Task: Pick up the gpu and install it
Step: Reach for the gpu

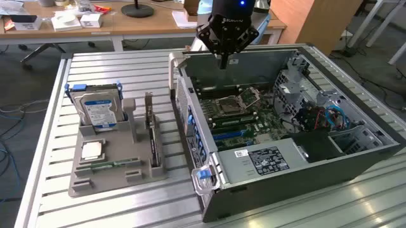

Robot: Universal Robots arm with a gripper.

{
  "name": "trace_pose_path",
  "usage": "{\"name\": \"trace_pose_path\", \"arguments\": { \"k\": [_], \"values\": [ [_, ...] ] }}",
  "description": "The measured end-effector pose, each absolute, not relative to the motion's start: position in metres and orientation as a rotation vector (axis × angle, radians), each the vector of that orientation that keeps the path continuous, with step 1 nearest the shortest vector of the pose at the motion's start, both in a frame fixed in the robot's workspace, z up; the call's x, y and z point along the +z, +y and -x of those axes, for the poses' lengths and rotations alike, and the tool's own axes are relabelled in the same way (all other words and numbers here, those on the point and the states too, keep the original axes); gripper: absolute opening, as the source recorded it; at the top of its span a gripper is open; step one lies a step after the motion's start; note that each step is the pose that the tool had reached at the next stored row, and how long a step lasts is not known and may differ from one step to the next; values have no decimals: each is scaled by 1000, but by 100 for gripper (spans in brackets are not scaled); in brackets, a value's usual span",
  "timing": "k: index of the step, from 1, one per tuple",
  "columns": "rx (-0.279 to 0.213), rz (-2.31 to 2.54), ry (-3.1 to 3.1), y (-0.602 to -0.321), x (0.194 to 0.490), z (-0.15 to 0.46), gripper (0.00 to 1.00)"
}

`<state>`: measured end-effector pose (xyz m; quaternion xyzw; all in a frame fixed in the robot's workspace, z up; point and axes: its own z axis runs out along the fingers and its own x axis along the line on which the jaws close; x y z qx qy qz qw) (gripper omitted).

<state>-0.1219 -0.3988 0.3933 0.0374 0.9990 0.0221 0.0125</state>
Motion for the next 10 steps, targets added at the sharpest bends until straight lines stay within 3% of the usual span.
{"name": "trace_pose_path", "arguments": {
  "k": [10],
  "values": [
    [69, -117, 3114, -399, 393, 122, 10]
  ]
}}
